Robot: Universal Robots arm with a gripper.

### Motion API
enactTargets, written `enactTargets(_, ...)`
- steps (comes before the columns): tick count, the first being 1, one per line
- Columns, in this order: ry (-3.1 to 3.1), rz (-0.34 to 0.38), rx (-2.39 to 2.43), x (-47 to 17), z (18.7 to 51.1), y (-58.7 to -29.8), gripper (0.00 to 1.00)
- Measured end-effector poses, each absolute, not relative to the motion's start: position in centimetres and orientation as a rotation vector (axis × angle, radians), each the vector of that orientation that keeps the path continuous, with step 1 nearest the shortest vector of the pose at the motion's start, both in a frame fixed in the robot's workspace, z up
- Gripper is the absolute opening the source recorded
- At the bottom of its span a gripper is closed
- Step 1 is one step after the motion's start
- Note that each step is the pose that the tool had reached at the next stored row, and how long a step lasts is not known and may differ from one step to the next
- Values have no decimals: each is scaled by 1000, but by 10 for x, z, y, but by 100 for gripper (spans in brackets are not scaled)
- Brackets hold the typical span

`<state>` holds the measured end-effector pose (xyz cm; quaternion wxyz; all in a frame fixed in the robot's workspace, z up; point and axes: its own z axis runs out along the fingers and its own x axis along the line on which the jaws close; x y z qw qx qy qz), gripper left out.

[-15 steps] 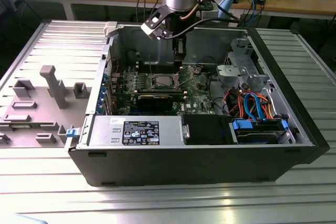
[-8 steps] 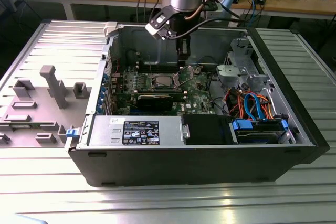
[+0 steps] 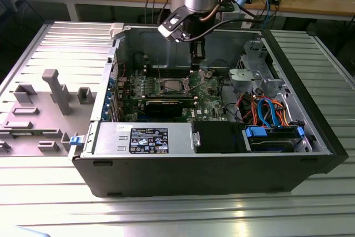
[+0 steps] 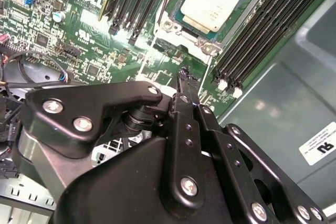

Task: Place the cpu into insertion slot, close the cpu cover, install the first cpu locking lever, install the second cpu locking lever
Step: 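Close the cpu cover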

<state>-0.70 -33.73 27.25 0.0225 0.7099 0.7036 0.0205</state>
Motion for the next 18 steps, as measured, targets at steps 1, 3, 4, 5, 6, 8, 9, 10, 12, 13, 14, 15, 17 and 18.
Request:
enactTargets(1, 2179, 64, 2199, -5, 272, -337, 11)
enactTargets(3, 2179, 64, 2199, -3, 272, -337, 11)
enactTargets(4, 2180, 64, 2199, -1, 272, -337, 11)
enactTargets(5, 2179, 64, 2199, 2, 272, -337, 11)
enactTargets(6, 2179, 64, 2199, 5, 272, -337, 11)
enactTargets(8, 2180, 64, 2199, 9, 272, -337, 11)
enactTargets(9, 2180, 63, 2199, 12, 272, -336, 11)
enactTargets(10, 2179, 63, 2199, 16, 272, -335, 11)
enactTargets(12, 2180, 64, 2199, 21, 270, -334, 11)
enactTargets(13, 2180, 64, 2199, 22, 269, -334, 11)
enactTargets(14, 2180, 63, 2199, 22, 268, -333, 11)
enactTargets(15, 2180, 63, 2199, 23, 266, -333, 11)
enactTargets(17, 2179, 63, 2199, 26, 264, -332, 11)
enactTargets(18, 2179, 63, 2199, 30, 263, -331, 11)
